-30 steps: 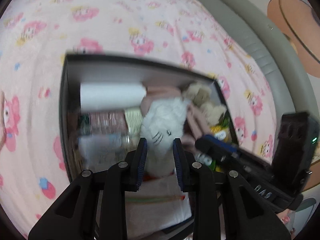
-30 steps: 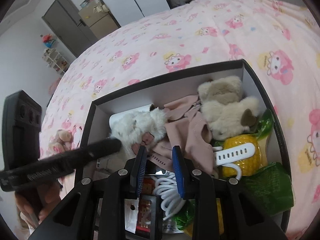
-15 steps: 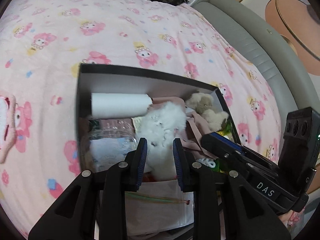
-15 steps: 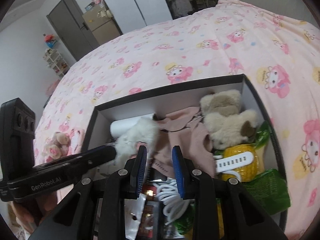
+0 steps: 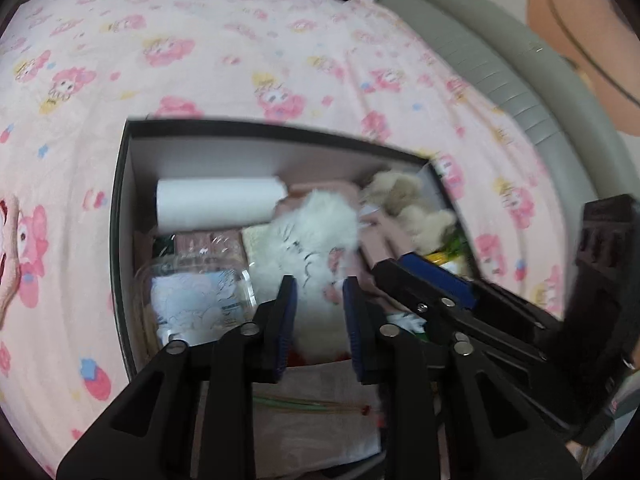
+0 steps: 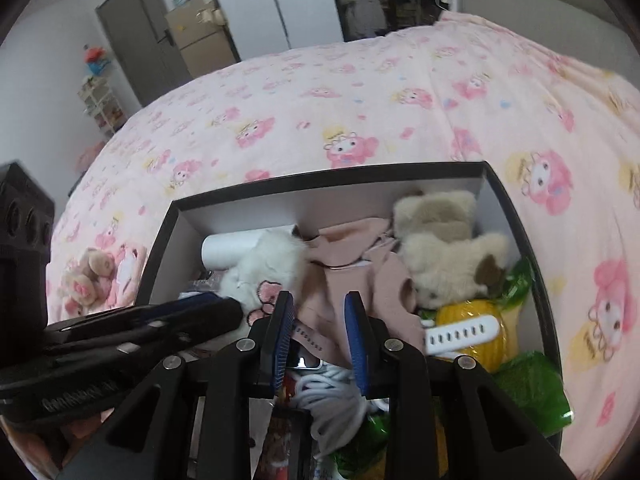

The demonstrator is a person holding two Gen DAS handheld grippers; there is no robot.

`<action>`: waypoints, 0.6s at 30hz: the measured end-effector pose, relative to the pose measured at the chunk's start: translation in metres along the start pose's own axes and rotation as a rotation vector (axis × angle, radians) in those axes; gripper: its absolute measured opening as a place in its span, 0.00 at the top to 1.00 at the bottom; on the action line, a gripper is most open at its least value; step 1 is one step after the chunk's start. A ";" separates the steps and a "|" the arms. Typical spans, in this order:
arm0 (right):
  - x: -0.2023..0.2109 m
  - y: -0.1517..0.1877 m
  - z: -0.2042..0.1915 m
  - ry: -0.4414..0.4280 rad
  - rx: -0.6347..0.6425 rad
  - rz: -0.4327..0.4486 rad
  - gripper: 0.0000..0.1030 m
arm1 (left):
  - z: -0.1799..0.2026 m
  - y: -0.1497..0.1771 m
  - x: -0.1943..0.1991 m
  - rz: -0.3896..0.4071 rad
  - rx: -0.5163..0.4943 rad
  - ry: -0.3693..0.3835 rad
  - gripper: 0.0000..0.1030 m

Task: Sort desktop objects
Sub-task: 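Open the left gripper to release the white plush in the box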

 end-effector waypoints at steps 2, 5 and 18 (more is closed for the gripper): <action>-0.010 0.006 0.004 0.028 0.000 -0.042 0.77 | -0.002 0.002 -0.005 -0.022 -0.009 -0.025 0.79; -0.022 0.016 0.012 0.021 -0.043 -0.123 0.77 | 0.001 0.004 -0.005 -0.034 -0.031 -0.047 0.78; -0.010 0.002 0.023 0.086 -0.071 -0.069 0.77 | -0.001 -0.001 -0.007 -0.042 0.028 -0.057 0.75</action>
Point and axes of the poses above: each gripper's, at about its wrist camera, not at the fingertips, and x roughly against the way its jaws point, z to its right, y to its underside, the point moved 8 cm from there along -x, roughly the way its jaws point, and after that the axes turned 2 degrees about -z, right-handed, at the moved point
